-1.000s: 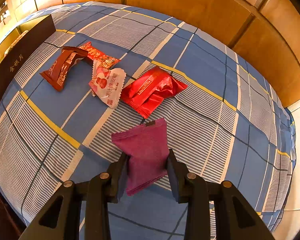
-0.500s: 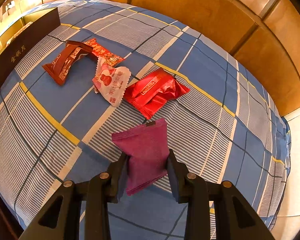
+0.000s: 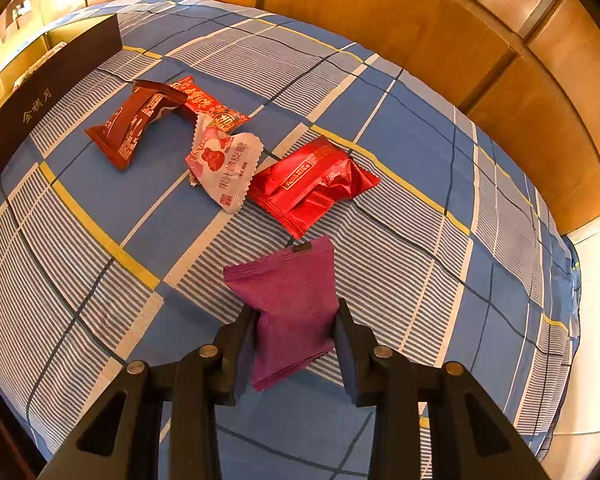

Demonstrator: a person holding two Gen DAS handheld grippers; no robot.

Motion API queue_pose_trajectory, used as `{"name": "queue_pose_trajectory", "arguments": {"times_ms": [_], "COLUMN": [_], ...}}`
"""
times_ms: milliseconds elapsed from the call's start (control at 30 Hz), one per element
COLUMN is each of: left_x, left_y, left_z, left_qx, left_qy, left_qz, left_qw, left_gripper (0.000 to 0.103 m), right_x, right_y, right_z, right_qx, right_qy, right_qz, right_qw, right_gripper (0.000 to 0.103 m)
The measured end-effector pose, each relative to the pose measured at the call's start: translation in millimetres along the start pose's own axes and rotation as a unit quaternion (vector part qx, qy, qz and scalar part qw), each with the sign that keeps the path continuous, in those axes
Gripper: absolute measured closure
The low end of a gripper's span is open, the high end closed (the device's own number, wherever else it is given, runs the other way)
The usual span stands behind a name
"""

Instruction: Organize snacks

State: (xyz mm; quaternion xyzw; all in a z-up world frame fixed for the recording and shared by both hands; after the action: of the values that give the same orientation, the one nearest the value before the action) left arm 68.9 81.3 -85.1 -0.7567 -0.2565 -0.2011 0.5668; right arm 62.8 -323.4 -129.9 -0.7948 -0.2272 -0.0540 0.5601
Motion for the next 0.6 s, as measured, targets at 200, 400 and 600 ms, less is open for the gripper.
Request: {"name": "queue_pose_trajectory", "arguments": {"times_ms": [200,400,600], "left_x": [2,5,6], "left_y": [-6,-16,-25], "left_z": [11,23,41], "left_qx": [0.015,0.021,0.025], "left_qy": [-0.008,-0.014,-0.034], "left_qz": [-0.015,-0.032,-0.047], "left_qw": [0.9997,0.9992,0.998], "left_gripper": [0.054,0.054,0.054], "right_x": [0,1,6], "right_y": [1,2,-18], "right_z": [-2,-1,18], "right_qx": [0.005,0.007,0.047], "right_qy": [0.006,0.001,0.011], "right_qz": [0.001,0.013,0.013], "right_qw": [1.0,1.0,0.999], "right_gripper": [0.067,0.067,0.068]}}
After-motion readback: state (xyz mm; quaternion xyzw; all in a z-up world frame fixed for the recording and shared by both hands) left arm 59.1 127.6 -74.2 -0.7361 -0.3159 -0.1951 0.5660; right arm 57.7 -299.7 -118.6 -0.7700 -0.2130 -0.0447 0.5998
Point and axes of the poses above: each gripper's, at about its wrist camera, not at the fingertips, and y roughly the way its jaws point, z to its left, x to its top, the point moved 5 cm from there along y, roughly the way its jaws point, and after that the axes turned 9 degrees about -x, right-handed, at the moved point
